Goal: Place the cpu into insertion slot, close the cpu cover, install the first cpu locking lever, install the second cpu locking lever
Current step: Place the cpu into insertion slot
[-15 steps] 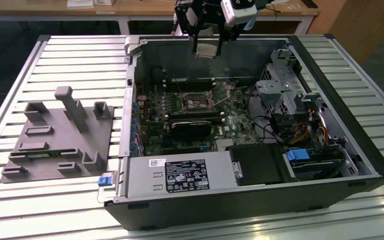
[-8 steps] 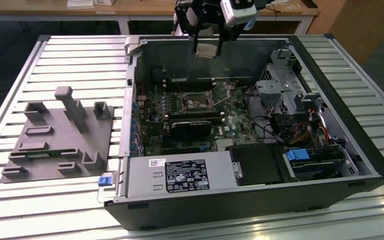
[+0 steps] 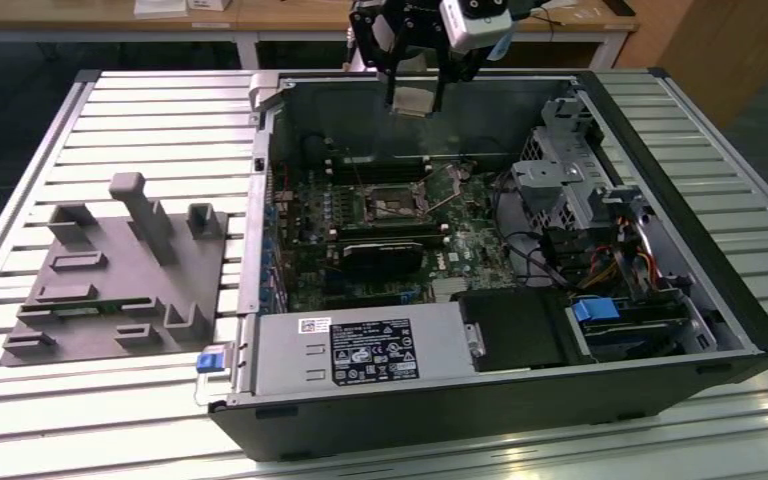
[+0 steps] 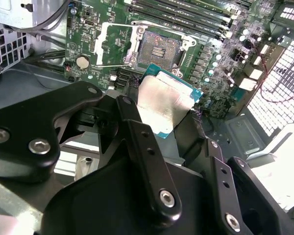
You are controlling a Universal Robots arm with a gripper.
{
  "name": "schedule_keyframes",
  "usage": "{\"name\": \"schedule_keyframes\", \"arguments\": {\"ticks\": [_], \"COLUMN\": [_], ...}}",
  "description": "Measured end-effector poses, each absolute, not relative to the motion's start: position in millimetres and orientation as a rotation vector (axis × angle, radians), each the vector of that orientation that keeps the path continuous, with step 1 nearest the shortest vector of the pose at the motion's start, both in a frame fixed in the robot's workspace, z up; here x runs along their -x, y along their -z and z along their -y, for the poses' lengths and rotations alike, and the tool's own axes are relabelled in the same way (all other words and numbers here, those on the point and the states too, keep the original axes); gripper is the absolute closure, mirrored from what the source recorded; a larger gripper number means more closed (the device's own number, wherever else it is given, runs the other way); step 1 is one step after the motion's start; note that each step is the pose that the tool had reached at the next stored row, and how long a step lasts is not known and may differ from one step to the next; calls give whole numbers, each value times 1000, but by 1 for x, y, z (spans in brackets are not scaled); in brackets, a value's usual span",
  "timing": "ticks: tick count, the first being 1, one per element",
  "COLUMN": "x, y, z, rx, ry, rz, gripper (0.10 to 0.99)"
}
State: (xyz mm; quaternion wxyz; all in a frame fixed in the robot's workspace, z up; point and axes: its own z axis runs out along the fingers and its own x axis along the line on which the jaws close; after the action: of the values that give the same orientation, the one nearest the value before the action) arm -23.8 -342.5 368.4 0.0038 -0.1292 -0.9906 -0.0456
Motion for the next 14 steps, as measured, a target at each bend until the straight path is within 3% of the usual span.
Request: {"name": "schedule_keyframes", "arguments": {"ticks": [14], "x": [24], "y": [-368], "z": [342], "rx": [449], "ry": [143], "rz": [3100], "gripper": [549]}}
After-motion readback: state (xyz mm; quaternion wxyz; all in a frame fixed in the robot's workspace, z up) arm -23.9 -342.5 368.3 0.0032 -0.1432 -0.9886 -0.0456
